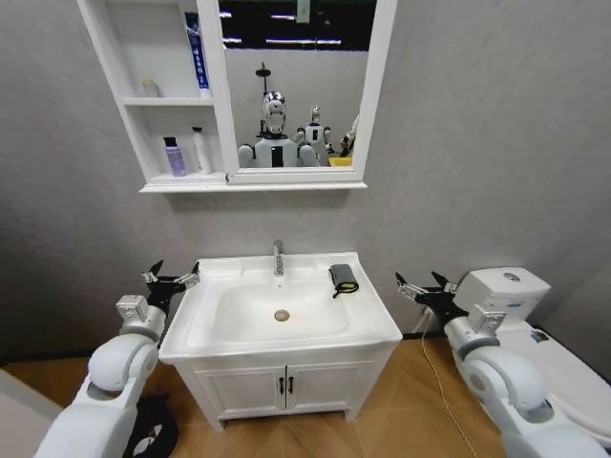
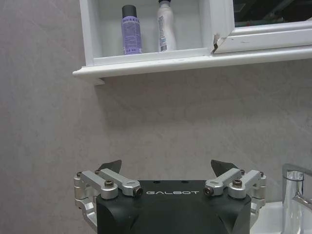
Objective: Move facial cleanser and shampoo from washbasin to cabinet, then wipe washbasin with towel.
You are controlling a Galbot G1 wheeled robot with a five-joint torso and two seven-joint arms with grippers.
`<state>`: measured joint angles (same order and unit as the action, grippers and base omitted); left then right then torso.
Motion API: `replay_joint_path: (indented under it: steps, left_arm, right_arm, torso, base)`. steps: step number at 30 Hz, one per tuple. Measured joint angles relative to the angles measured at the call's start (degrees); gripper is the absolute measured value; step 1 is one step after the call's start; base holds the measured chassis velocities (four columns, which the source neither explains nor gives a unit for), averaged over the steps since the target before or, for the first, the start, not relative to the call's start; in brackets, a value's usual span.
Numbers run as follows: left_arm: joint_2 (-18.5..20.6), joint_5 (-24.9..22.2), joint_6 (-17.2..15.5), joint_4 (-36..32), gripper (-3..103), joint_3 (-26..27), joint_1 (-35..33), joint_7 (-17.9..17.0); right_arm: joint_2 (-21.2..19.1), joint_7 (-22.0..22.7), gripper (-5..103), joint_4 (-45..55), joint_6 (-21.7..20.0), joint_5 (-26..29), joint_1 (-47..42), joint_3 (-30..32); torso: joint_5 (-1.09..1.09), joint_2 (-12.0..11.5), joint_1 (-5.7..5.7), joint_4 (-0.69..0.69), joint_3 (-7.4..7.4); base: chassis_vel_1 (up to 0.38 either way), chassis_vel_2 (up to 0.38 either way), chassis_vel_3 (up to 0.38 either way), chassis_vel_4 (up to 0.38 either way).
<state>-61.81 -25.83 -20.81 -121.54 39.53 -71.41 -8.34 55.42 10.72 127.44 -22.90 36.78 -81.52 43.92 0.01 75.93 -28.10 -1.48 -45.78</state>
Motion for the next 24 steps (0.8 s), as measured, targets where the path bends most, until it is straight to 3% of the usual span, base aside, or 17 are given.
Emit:
replay_joint_path:
  steps: [4,6,9,14,19,24]
  left_arm:
    - [-0.04,-0.13,-0.3,-0.68,100,-0.15,-0.43,-0.23]
    - [-0.09,-0.18,-0.53,-1.1,100,-0.75,-0.52,-0.43]
    - [-0.25,-0.19,-0.63,-1.54,100,-0.96,-0.85,-0.58]
    - [-0.86,0.11,-0.78,-2.26,100,-1.11,-2.23,-1.16]
    - [-1.1,0.57,-0.78,-2.65,100,-1.29,-2.87,-1.29]
    - [-1.22,0.95,-0.75,-2.66,100,-1.82,-2.73,-1.5]
  right_arm:
    - [-1.71,1.76,100,-1.61,-1.27,2.73,2.1,-1.15]
    - [-3.56,4.18,100,-5.17,-2.47,7.83,5.31,-2.04]
    - [-4.76,4.97,100,-8.86,-2.55,10.08,8.58,-2.9]
    - [-6.52,3.1,100,-13.09,-0.84,10.32,12.93,-4.15]
    - [-6.37,-0.91,100,-12.1,-0.91,7.49,11.27,-2.96]
    - [-5.77,-2.03,100,-10.75,-0.86,5.95,9.12,-2.7]
  torso:
    - [-0.02,0.0,0.03,-0.02,0.0]
    - [0.0,0.02,0.08,0.01,0.02]
    - [0.01,0.03,0.08,0.03,0.02]
    - [-0.01,0.02,0.07,0.02,0.01]
    - [-0.01,0.02,0.06,0.02,0.01]
    - [0.0,0.03,0.07,0.0,0.02]
  base:
    - [0.0,0.0,0.0,0.0]
    - [0.0,0.0,0.0,0.0]
    - [0.0,0.0,0.0,0.0]
    - [0.0,0.0,0.0,0.0]
    - [0.0,0.0,0.0,0.0]
    - [0.0,0.0,0.0,0.0]
